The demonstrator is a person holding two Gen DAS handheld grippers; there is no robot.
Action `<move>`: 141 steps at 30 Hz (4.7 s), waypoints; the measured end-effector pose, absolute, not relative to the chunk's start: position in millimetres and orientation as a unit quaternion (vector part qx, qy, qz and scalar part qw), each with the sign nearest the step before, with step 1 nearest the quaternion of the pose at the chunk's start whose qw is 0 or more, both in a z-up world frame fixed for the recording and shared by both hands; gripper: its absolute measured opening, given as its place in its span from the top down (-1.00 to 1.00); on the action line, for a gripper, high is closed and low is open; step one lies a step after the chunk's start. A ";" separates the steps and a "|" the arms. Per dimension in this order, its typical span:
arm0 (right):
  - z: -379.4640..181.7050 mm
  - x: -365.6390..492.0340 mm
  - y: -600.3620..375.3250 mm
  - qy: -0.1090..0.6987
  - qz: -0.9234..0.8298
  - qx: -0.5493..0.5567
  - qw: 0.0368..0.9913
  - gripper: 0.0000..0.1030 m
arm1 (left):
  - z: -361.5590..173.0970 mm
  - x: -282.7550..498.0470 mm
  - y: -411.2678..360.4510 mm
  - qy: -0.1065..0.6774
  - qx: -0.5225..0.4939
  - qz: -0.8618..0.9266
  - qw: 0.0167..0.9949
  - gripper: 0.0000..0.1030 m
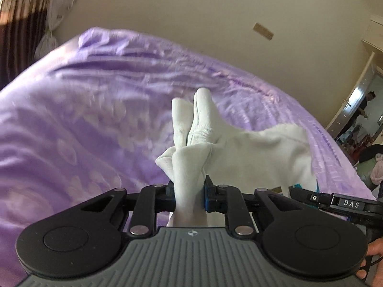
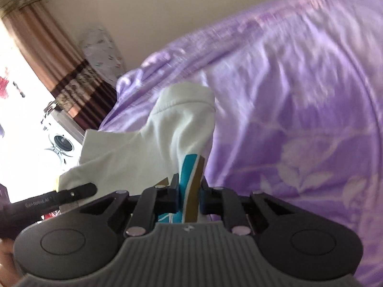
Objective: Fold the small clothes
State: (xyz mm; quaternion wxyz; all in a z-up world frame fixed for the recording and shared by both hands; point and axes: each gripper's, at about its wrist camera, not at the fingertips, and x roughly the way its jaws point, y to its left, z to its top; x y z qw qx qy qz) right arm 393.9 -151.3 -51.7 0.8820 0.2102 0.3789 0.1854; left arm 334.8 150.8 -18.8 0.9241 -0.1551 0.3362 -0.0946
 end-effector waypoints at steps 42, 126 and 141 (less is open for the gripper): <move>-86.0 355.1 -32.4 0.458 0.226 0.157 0.845 0.78 | -87.8 300.8 265.9 0.447 -0.161 -0.045 0.879 0.57; 43.4 8.2 -50.8 0.245 0.246 -0.012 0.938 -0.58 | 45.0 1.1 103.0 0.298 0.035 0.103 0.948 -0.71; -13.3 16.5 -41.1 0.335 0.228 -0.049 0.913 -0.58 | -7.1 9.3 97.6 0.384 0.022 0.095 0.918 -0.70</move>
